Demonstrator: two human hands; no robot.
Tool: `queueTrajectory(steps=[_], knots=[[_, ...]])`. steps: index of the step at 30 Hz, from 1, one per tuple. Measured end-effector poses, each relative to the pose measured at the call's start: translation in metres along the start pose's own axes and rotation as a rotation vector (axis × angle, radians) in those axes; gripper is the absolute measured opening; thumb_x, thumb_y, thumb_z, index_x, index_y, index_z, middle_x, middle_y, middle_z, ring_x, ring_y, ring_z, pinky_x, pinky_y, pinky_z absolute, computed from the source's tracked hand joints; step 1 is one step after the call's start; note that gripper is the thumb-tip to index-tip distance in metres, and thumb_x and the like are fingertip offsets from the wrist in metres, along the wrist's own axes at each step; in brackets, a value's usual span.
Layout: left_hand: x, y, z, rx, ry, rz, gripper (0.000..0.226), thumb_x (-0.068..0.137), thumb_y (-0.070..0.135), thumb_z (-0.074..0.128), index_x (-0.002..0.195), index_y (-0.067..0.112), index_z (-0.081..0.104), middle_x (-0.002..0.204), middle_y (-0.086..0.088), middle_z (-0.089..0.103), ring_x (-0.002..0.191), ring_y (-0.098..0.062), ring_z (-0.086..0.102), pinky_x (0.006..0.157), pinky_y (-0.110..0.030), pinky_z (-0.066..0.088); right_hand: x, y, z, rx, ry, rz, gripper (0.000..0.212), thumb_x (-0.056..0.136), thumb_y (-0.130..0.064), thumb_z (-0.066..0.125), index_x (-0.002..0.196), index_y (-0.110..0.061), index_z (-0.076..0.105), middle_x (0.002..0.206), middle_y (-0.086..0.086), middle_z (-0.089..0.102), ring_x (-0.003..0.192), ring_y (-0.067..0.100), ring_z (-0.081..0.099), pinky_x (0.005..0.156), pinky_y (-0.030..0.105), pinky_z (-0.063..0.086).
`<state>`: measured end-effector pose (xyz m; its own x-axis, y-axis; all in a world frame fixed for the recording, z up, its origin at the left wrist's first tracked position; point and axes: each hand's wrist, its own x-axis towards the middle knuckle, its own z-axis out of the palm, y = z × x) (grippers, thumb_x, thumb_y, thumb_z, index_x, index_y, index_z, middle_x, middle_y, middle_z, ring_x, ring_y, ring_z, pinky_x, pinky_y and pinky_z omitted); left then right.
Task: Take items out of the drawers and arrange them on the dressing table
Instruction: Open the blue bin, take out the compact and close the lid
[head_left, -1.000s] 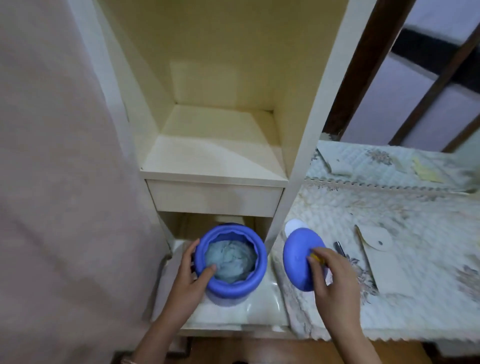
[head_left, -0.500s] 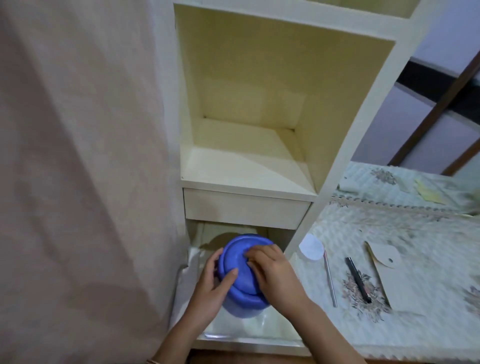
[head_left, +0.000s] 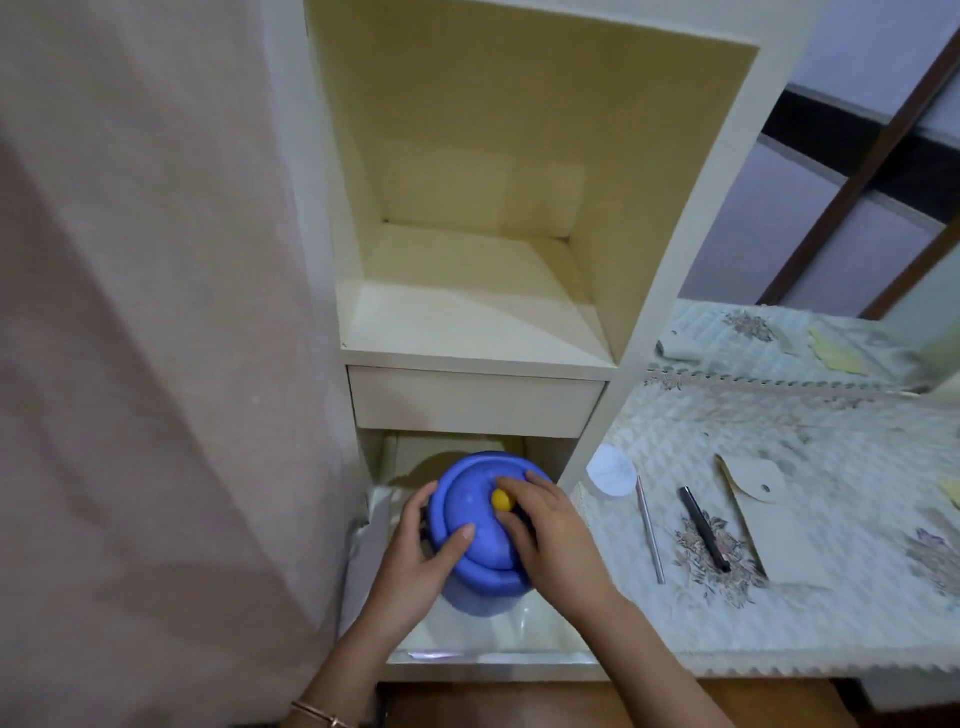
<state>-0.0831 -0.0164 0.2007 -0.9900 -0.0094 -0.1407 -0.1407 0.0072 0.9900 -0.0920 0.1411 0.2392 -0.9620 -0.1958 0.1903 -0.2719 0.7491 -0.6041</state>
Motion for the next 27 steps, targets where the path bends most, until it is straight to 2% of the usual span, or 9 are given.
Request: queueTrajectory(steps=[4, 8, 10, 13, 15, 18, 20, 24, 27], knots=[[0.003, 0.001, 0.003, 0.008, 0.001, 0.040, 0.045, 0.081, 0.004, 0.066, 0.103, 0.036, 0.044, 0.109, 0.013, 0.054, 0.087, 0.010, 0.061, 0.070, -0.004, 0.049, 0.004, 0.000, 0.000, 0.003, 0.025, 0.038, 0.031, 0.092, -0.023, 0.050, 0.121, -0.016, 0.057, 0.128, 0.003, 0.060, 0.131, 0.022, 0.040, 0.100, 0.018, 0.026], [0.001, 0.000, 0.005, -0.022, 0.022, 0.042, 0.046, 0.074, 0.020, 0.073, 0.105, 0.036, 0.044, 0.115, 0.005, 0.054, 0.091, 0.003, 0.060, 0.068, -0.004, 0.049, 0.001, -0.004, 0.004, -0.040, 0.074, 0.021, 0.035, 0.091, -0.027, 0.043, 0.118, -0.012, 0.061, 0.123, 0.009, 0.064, 0.127, 0.029, 0.045, 0.102, 0.021, 0.024], [0.000, 0.003, 0.006, 0.002, 0.015, 0.020, 0.046, 0.082, 0.012, 0.066, 0.112, 0.034, 0.040, 0.122, -0.001, 0.052, 0.096, -0.001, 0.057, 0.071, -0.006, 0.050, 0.001, -0.006, 0.003, -0.012, 0.063, 0.041, 0.032, 0.092, -0.022, 0.045, 0.119, -0.011, 0.059, 0.125, 0.010, 0.062, 0.128, 0.028, 0.043, 0.103, 0.020, 0.022], [-0.005, 0.010, 0.007, 0.111, 0.032, 0.006, 0.049, 0.082, 0.028, 0.066, 0.123, 0.026, 0.039, 0.129, -0.006, 0.050, 0.111, -0.019, 0.055, 0.091, -0.025, 0.048, -0.003, -0.004, -0.003, 0.061, 0.007, 0.044, 0.036, 0.092, -0.020, 0.049, 0.127, -0.013, 0.051, 0.133, 0.009, 0.054, 0.131, 0.025, 0.040, 0.104, 0.016, 0.020], [-0.012, 0.015, 0.007, 0.337, 0.134, 0.093, 0.066, 0.073, 0.049, 0.057, 0.127, 0.014, 0.045, 0.132, -0.011, 0.050, 0.121, -0.025, 0.048, 0.104, -0.038, 0.039, -0.015, -0.002, -0.010, 0.095, -0.003, 0.078, 0.045, 0.091, -0.022, 0.052, 0.134, -0.014, 0.043, 0.137, 0.008, 0.049, 0.129, 0.021, 0.040, 0.101, 0.011, 0.020], [-0.030, 0.022, 0.014, 0.503, 0.206, 0.316, 0.058, 0.075, 0.045, 0.044, 0.118, 0.006, 0.054, 0.118, -0.010, 0.054, 0.113, -0.020, 0.048, 0.101, -0.026, 0.035, -0.051, 0.013, -0.024, 0.160, 0.151, 0.204, 0.044, 0.088, -0.024, 0.053, 0.130, -0.012, 0.047, 0.129, 0.005, 0.055, 0.116, 0.009, 0.047, 0.094, 0.005, 0.024], [-0.043, 0.018, 0.026, 0.524, 0.080, 0.448, 0.040, 0.079, 0.034, 0.046, 0.109, 0.010, 0.059, 0.103, -0.005, 0.060, 0.098, -0.011, 0.052, 0.091, -0.015, 0.037, -0.088, 0.029, -0.035, 0.199, 0.199, 0.383, 0.037, 0.090, -0.020, 0.053, 0.126, -0.013, 0.051, 0.124, 0.002, 0.059, 0.110, 0.004, 0.048, 0.092, 0.010, 0.030], [-0.073, -0.004, 0.061, 0.613, -0.315, 0.634, 0.021, 0.083, 0.022, 0.049, 0.093, 0.016, 0.067, 0.086, 0.006, 0.068, 0.081, -0.004, 0.059, 0.076, -0.018, 0.046, -0.179, 0.072, -0.048, 0.218, 0.085, 0.769, 0.031, 0.091, -0.020, 0.051, 0.122, -0.015, 0.055, 0.109, 0.002, 0.064, 0.096, 0.007, 0.053, 0.080, 0.016, 0.036], [-0.093, -0.024, 0.087, 0.618, -0.528, 0.376, 0.019, 0.086, 0.027, 0.050, 0.096, 0.025, 0.066, 0.094, 0.014, 0.068, 0.086, 0.000, 0.061, 0.078, -0.011, 0.046, -0.257, 0.105, -0.043, 0.236, -0.017, 1.026, 0.029, 0.091, -0.018, 0.052, 0.119, -0.011, 0.057, 0.114, 0.006, 0.065, 0.099, 0.015, 0.059, 0.081, 0.018, 0.040]])
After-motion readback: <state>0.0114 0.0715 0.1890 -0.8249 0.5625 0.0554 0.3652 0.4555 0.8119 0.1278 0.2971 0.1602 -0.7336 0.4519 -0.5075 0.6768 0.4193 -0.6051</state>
